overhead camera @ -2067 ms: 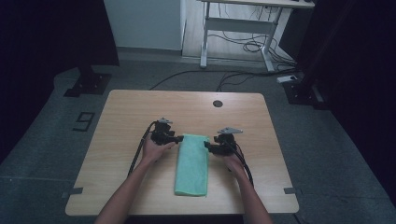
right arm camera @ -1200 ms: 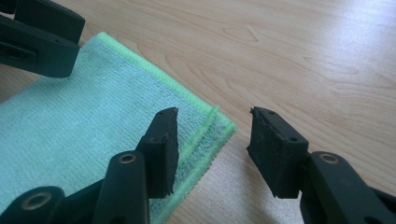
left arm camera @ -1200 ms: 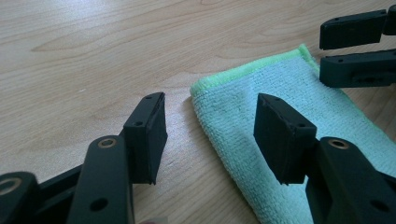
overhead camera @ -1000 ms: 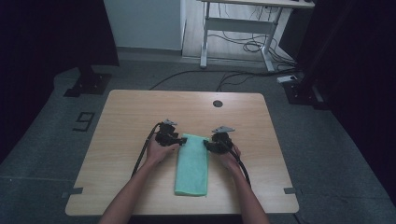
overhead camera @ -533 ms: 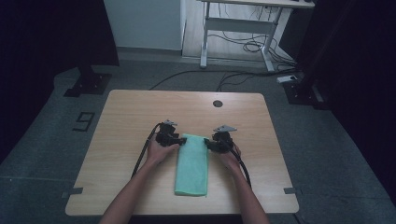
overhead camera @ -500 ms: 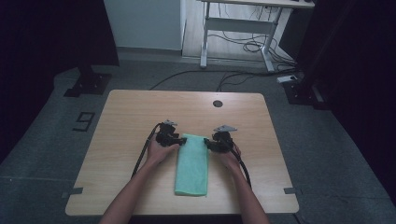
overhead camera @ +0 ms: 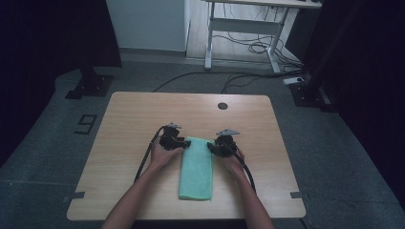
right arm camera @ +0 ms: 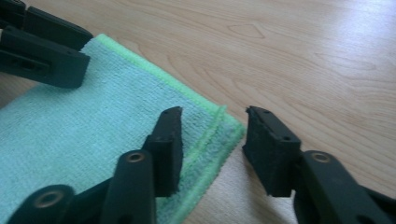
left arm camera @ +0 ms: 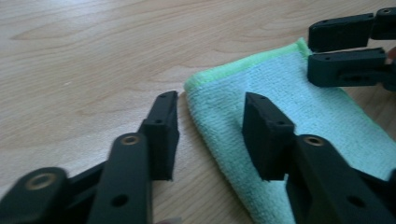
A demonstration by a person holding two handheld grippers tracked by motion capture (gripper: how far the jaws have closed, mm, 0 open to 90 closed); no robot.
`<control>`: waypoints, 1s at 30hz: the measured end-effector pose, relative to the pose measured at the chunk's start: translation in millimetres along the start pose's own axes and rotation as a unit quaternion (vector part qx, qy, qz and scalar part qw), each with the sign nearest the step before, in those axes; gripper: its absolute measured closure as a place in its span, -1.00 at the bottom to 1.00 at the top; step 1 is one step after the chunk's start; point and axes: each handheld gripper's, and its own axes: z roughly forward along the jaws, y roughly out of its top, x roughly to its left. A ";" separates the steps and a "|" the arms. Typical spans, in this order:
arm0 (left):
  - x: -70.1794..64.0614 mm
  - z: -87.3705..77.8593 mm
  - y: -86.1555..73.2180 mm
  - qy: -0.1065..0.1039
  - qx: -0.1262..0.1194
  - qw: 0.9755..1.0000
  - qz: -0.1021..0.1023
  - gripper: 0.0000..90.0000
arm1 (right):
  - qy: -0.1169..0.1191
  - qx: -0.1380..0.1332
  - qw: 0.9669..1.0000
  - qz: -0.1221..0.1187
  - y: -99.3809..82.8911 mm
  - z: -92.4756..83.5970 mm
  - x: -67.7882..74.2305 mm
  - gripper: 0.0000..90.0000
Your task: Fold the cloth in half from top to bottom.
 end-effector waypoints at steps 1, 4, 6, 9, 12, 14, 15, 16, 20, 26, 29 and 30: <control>-0.7 0.4 -0.2 0.000 0.000 1.000 0.002 0.34 | 0.000 0.000 1.000 0.000 0.0 0.0 0.0 0.32; -2.0 1.4 -0.2 0.002 -0.001 1.000 0.003 0.49 | 0.001 0.002 1.000 0.001 1.5 1.2 1.0 0.45; -1.9 2.0 -0.4 0.002 -0.002 1.000 0.001 0.60 | 0.014 0.004 1.000 -0.001 2.9 2.5 1.2 0.63; -0.2 2.3 -0.8 -0.002 -0.003 1.000 0.001 0.67 | 0.023 0.005 1.000 -0.005 3.5 3.1 0.4 0.69; 0.7 1.5 -0.6 -0.005 -0.005 1.000 0.005 0.86 | 0.029 0.000 1.000 0.005 3.0 3.4 -3.1 0.80; -0.9 -0.7 0.1 -0.006 -0.009 1.000 0.015 0.90 | 0.030 -0.003 1.000 0.006 3.2 3.2 -4.1 0.85; -1.5 -1.7 0.6 -0.006 -0.010 1.000 0.018 0.92 | 0.031 -0.004 1.000 0.005 3.4 3.1 -4.1 0.87; -1.8 -2.9 1.1 -0.007 -0.011 1.000 0.020 0.92 | 0.032 -0.005 0.999 0.003 3.7 2.8 -4.1 0.88; -0.6 -6.8 2.5 -0.015 -0.017 1.000 0.021 0.93 | 0.037 -0.007 0.999 0.001 5.0 1.5 -4.7 0.90; -0.8 -19.7 11.3 -0.015 -0.035 0.999 0.029 0.94 | 0.049 -0.035 0.998 0.006 15.5 -7.3 -7.4 0.91; -4.2 -29.0 21.5 -0.011 -0.046 0.998 0.039 0.94 | 0.048 -0.046 0.998 0.003 25.0 -13.4 -8.2 0.91; -4.2 -29.0 21.5 -0.011 -0.046 0.998 0.039 0.94 | 0.048 -0.051 0.998 0.003 27.7 -14.8 -8.4 0.91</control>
